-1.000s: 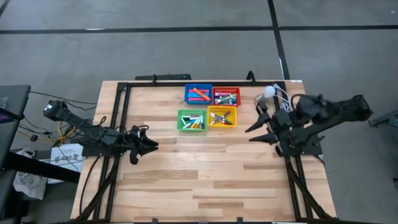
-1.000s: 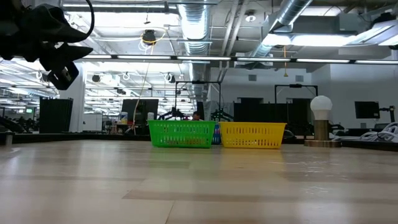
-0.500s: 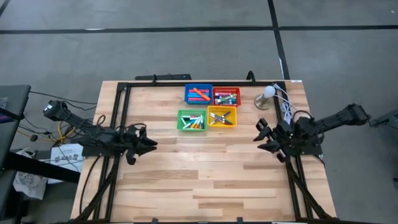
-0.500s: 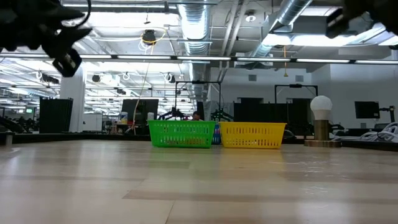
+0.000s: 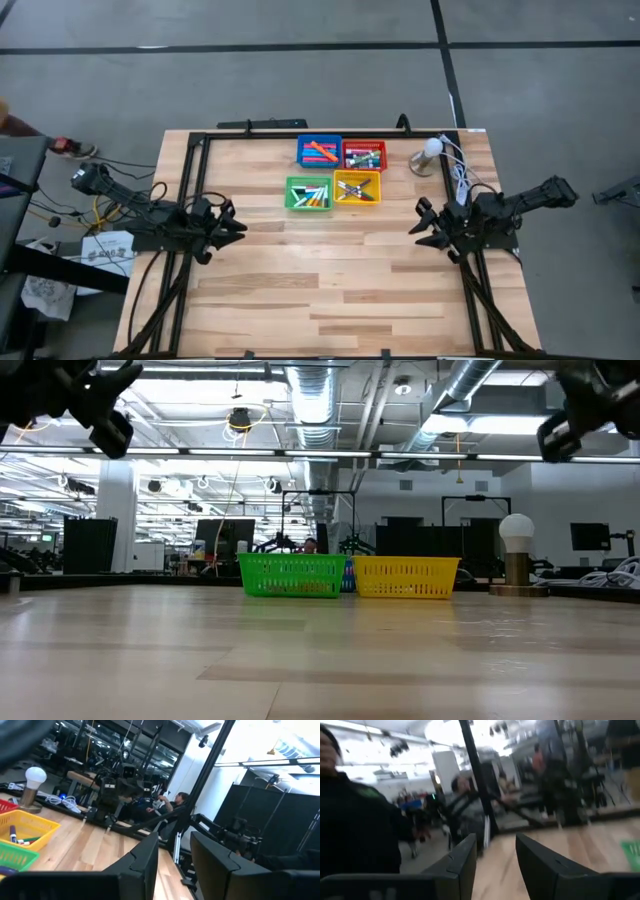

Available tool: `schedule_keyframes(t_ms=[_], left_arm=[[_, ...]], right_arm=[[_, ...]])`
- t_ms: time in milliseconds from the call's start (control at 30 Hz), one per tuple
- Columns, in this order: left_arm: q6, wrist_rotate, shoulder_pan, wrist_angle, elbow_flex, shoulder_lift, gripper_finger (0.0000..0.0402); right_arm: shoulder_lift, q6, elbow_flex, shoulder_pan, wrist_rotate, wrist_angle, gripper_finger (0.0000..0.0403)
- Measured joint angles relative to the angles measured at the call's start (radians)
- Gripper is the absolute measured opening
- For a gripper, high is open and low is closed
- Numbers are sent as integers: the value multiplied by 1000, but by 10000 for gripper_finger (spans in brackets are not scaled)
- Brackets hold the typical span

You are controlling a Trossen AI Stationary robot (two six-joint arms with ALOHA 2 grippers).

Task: Pick & Place Markers
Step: Return to Home Position

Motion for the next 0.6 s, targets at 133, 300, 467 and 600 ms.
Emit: schedule_keyframes(t_ms=[133,300,467,600], left_arm=[[-1,-2,0,-10,0,3,113],[-11,-2,0,-11,0,3,113],[-15,-3,0,-6,0,3,113],[-17,-2,0,-6,0,3,113]], right_arm=[[-28,47,0,2,-1,-166,130],[-27,122,0,2,0,-265,130],[-27,122,0,2,0,-267,130],[-27,122,-1,2,1,-267,130]])
